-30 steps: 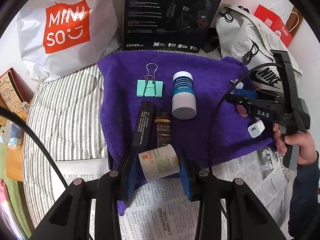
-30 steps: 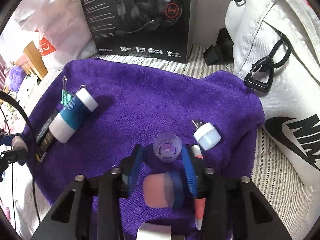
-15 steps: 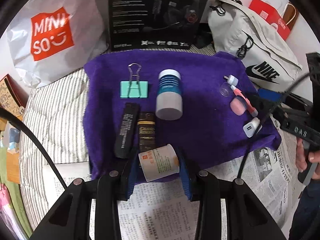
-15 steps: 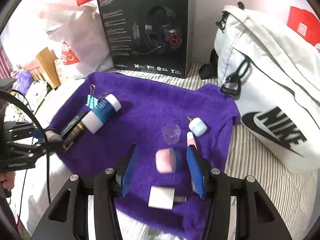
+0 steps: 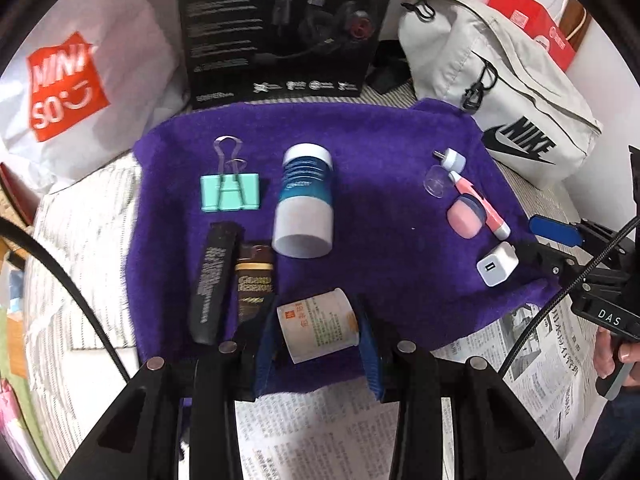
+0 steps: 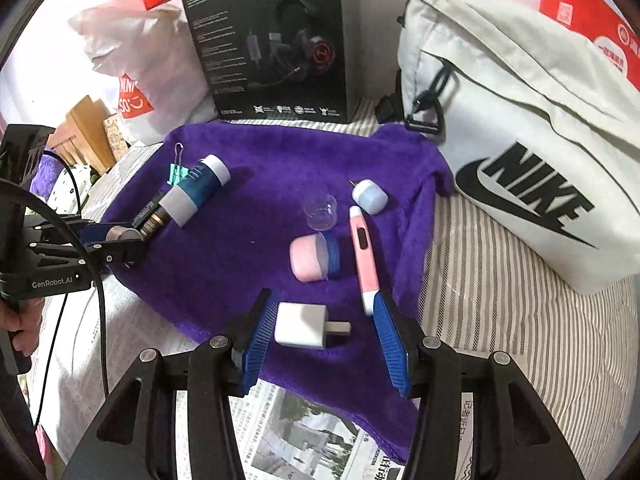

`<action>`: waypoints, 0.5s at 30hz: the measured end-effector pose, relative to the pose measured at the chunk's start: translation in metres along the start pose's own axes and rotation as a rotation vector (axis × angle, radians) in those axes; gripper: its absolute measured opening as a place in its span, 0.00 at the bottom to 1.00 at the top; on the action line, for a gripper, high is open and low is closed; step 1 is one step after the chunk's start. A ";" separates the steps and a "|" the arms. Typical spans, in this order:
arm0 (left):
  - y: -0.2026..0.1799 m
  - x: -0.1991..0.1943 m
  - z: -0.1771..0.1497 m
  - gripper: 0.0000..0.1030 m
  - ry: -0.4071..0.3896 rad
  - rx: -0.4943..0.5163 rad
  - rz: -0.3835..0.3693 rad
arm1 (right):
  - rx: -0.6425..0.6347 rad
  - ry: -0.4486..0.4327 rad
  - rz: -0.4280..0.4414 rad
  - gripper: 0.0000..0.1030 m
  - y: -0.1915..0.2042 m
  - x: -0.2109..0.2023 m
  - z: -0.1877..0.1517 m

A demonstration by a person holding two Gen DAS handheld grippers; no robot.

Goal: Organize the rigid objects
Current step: 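Lower the cream jar onto the towel beside the AIMD jar and open the left gripper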

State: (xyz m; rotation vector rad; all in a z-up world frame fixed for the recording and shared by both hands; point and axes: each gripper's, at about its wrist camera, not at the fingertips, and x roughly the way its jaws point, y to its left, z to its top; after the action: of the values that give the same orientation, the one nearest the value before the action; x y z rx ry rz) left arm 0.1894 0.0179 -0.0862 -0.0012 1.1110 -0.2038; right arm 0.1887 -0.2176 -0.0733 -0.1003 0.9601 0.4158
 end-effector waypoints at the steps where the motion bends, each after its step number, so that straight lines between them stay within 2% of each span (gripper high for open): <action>1: -0.001 0.002 0.000 0.35 0.002 0.002 0.002 | 0.004 0.003 0.000 0.49 -0.001 0.001 0.000; 8: -0.007 0.016 0.006 0.35 0.019 0.031 -0.010 | 0.017 0.022 0.006 0.49 -0.006 0.010 -0.003; 15: -0.009 0.029 0.012 0.35 0.038 0.064 0.008 | 0.013 0.025 0.013 0.49 -0.006 0.014 -0.003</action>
State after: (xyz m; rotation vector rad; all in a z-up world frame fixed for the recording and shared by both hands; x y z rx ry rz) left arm 0.2108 0.0036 -0.1057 0.0640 1.1418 -0.2331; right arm 0.1958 -0.2192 -0.0873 -0.0876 0.9887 0.4208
